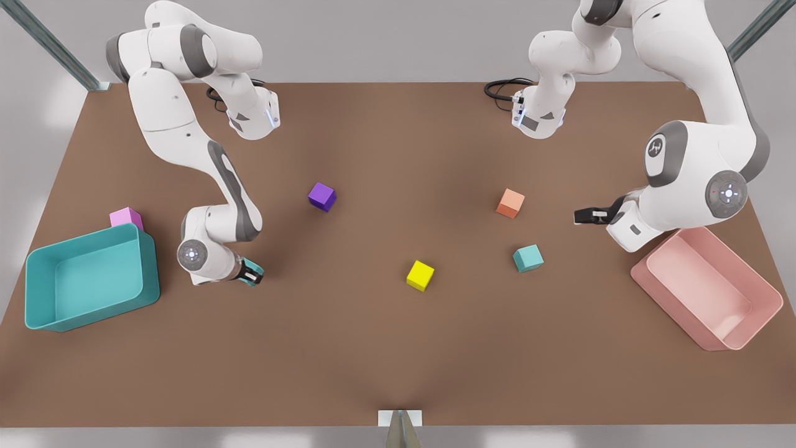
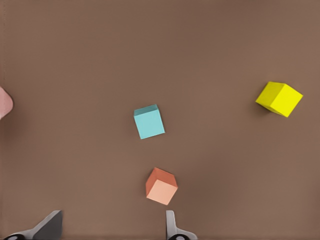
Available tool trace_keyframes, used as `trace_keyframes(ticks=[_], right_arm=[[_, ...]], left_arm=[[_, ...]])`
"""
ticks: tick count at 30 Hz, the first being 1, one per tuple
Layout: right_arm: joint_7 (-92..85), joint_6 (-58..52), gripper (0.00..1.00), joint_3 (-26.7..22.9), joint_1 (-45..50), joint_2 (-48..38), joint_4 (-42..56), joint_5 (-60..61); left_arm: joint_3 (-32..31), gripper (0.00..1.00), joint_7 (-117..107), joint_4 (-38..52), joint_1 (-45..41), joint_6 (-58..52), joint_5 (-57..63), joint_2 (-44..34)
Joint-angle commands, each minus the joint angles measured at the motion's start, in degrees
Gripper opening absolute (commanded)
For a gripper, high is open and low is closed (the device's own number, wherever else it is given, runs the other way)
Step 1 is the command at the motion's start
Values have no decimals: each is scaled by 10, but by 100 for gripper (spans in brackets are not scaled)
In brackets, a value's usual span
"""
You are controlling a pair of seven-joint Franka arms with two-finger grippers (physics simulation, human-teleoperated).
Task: Stack the two blue cubes on top of each other
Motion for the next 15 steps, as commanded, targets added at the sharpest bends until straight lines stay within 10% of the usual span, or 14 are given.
trace_keyframes(ticks=[1, 5, 15], right_arm=[[19, -33, 70, 13, 1, -9, 16, 31], [101, -79, 71, 91, 29, -2, 77, 56], [434, 36, 71, 90, 281, 28, 108, 67]], left_arm=[[0, 100, -2, 0, -1, 0, 4, -1], [-2, 100, -2, 1, -1, -2, 4, -1], [-15, 100, -97, -42, -16, 34, 7, 3]])
